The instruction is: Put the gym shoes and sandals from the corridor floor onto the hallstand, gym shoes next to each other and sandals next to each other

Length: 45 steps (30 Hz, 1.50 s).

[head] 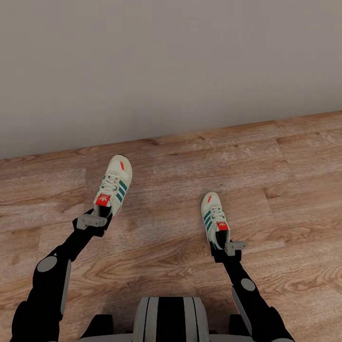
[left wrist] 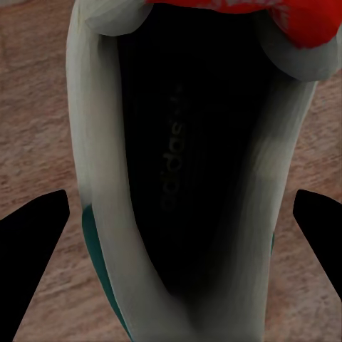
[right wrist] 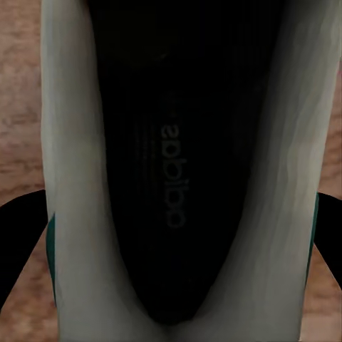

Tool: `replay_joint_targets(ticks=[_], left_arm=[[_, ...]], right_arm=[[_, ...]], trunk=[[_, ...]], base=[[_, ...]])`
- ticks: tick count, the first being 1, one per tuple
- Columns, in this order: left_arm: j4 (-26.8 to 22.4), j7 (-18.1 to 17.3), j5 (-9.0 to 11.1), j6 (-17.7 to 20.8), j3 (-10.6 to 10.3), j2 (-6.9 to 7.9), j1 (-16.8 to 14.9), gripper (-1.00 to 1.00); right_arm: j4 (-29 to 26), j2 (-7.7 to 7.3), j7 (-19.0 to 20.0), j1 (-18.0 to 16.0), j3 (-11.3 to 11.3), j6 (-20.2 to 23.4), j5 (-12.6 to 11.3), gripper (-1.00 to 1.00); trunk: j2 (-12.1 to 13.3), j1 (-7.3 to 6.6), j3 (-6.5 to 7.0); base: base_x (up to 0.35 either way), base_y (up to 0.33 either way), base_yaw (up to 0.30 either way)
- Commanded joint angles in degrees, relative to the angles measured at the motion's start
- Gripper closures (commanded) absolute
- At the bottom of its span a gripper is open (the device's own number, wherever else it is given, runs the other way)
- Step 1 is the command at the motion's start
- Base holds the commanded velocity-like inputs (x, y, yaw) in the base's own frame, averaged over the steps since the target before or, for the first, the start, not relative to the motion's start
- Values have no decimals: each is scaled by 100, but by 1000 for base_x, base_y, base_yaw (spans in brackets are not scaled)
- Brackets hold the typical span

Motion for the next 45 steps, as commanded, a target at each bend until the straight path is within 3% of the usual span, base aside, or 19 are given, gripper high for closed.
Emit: replay_joint_targets(ticks=[1,15,33,39,40,45], left_arm=[[-9,-49,-15,32,13,-7,-4,100],[-86,-60,-15,35,20,-7,-4,100],[-83,-56,-41,65,102,27,3,100],[-61,-56,-60,69,478,54,208,100],[-45,-56,-58,61,825,63,453,100],[-18,-41,-73,56,1133,63,645,100]], right_arm=[[3,4,12,-1,-13,-13,54,100],[5,4,12,-1,-6,-9,54,100],[-3,23,12,3,4,-31,46,100],[-7,41,10,7,13,-38,45,100],[-10,40,8,15,11,-47,45,100],[-178,36,5,17,6,-56,45,100]], trunk=[[-1,0,-3],[-1,0,-3],[23,-47,396],[31,-62,529],[32,-65,558],[39,-78,710]], base=[[0,0,0],[0,0,0],[0,0,0],[0,0,0],[0,0,-94],[0,0,-112]])
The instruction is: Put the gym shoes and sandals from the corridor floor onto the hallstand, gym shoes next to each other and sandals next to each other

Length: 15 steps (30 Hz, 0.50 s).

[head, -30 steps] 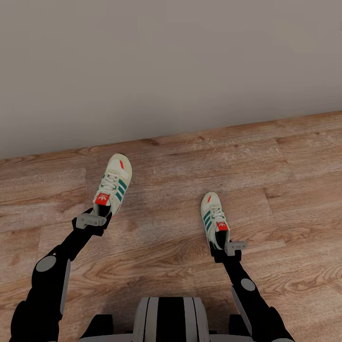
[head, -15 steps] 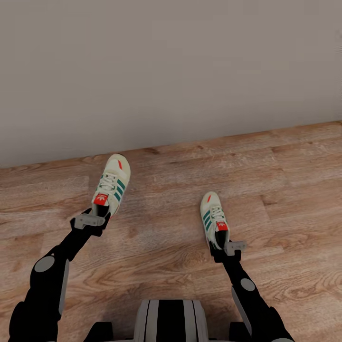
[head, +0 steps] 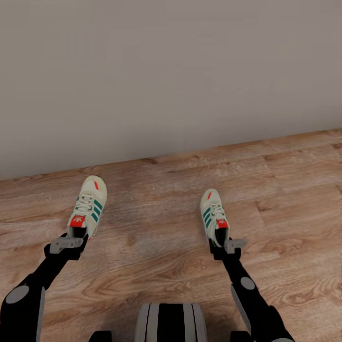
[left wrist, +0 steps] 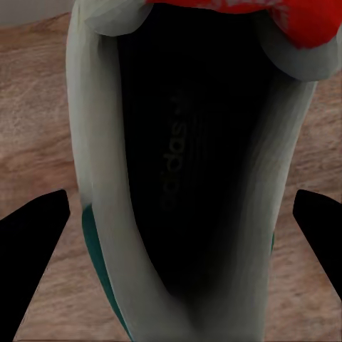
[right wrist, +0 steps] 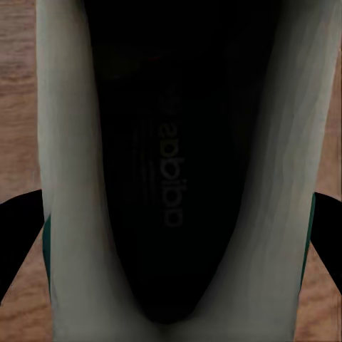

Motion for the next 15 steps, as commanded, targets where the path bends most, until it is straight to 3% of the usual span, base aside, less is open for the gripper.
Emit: replay_joint_targets(ticks=[1,6,12,15], left_arm=[[9,-49,-9,29,125,-6,32,100],[209,-50,-1,-43,415,-8,142,100],[654,-42,-6,-74,473,-6,258,100],[1064,-38,-8,-108,485,-4,295,100]], right_arm=[[-28,2,9,-2,-14,-14,55,100],[-126,-17,9,-2,-22,-15,59,100],[-131,-40,9,90,-29,-21,70,100],[-136,-55,3,378,-120,-45,70,100]], trunk=[[0,-3,29],[7,-16,183],[15,-31,368],[19,-39,461]], base=[[0,0,-118],[0,0,-119],[0,0,-119],[0,0,-119]])
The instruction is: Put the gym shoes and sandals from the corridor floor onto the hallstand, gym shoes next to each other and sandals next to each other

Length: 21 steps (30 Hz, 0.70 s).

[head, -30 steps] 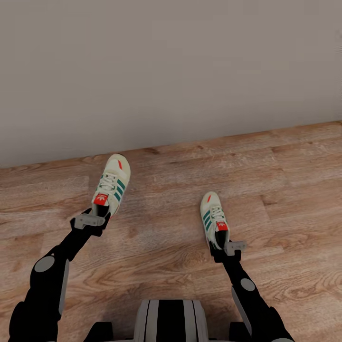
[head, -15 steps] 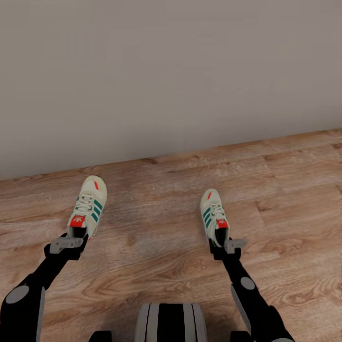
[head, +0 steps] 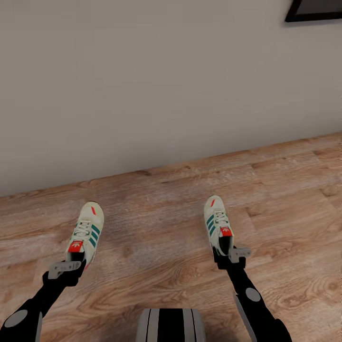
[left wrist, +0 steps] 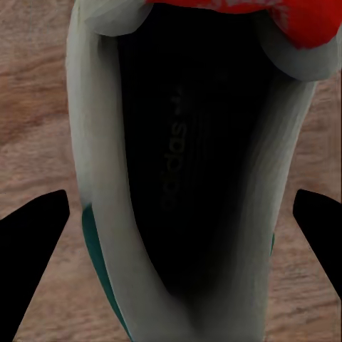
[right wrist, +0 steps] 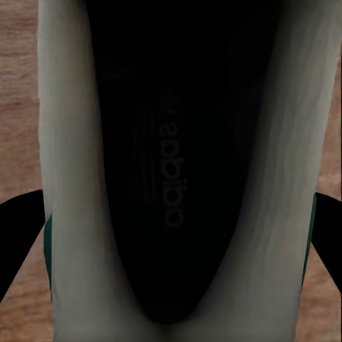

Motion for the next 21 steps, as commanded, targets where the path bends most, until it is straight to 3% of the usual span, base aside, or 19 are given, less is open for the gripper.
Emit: replay_joint_targets(ticks=[1,5,9,11,14,16,18,21], left_arm=[[87,-47,5,6,21,-5,-3,100],[657,-4,-8,-424,35,-1,3,100],[1048,251,-16,-794,34,8,3,100],[1302,689,-22,-925,10,15,3,100],[1405,980,-19,-981,-47,10,3,100],[1414,1007,-11,-988,-59,5,4,100],[1424,1026,-17,-994,-62,1,9,100],[1427,1026,-9,-993,-66,1,9,100]], right_arm=[[-3,4,11,77,-68,-31,61,100],[-30,-1,18,473,-481,-282,51,100],[-12,-1,21,825,-716,-680,52,100],[11,-1,21,1143,-779,-1060,57,100],[181,-3,24,1470,-806,-1483,57,100],[234,-8,21,1558,-823,-1649,56,100],[239,-10,21,1657,-990,-1736,48,100],[236,-10,18,1666,-1008,-1741,48,100]], trunk=[[0,-4,30],[5,-14,153],[11,-24,277],[13,-29,338],[17,-37,431],[20,-42,493],[23,-48,554],[27,-55,647]], base=[[0,0,-119],[0,0,-119],[0,0,-119],[0,0,-119],[0,0,-118],[0,0,-118],[0,0,-117],[0,0,-116]])
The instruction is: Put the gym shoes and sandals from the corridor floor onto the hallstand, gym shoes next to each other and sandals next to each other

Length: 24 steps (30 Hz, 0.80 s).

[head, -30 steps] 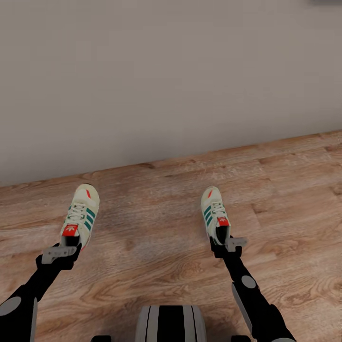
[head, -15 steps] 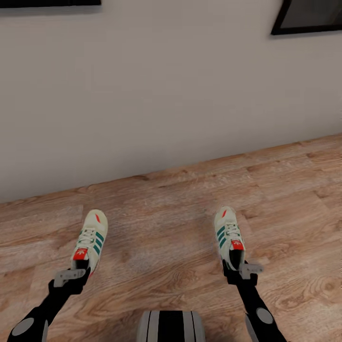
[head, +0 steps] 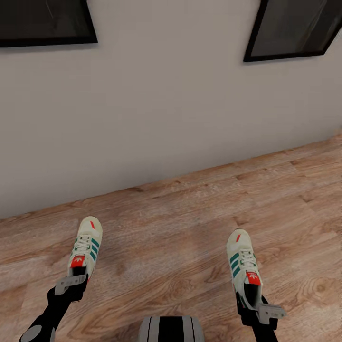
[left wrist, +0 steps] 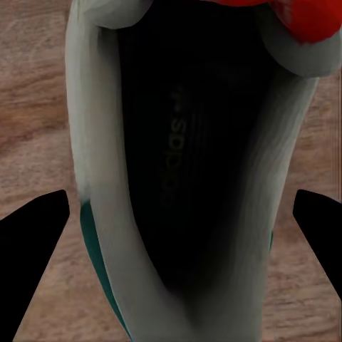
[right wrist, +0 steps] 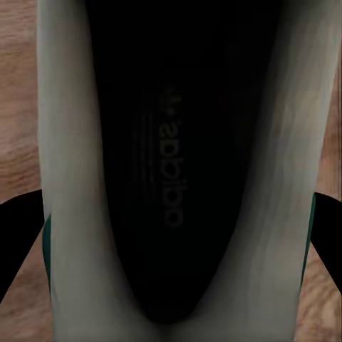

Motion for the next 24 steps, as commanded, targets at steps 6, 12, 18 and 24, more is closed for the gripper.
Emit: replay_joint_targets(ticks=[6,12,18,24], left_arm=[[2,-41,-59,-37,27,-7,-6,100],[20,-40,-56,-33,27,-7,-4,100],[174,-40,-65,-36,26,0,-10,100],[209,-40,-66,-37,26,1,-12,100]], right_arm=[[11,1,9,2,-46,-15,58,100],[17,4,14,3,-124,-10,60,100],[17,7,17,3,-150,-10,57,100],[18,14,13,3,-153,-10,57,100]], trunk=[[7,-16,183],[15,-32,368],[23,-47,553],[31,-62,723]], base=[[0,0,-115],[0,0,-113],[0,0,-110],[0,0,-209]])
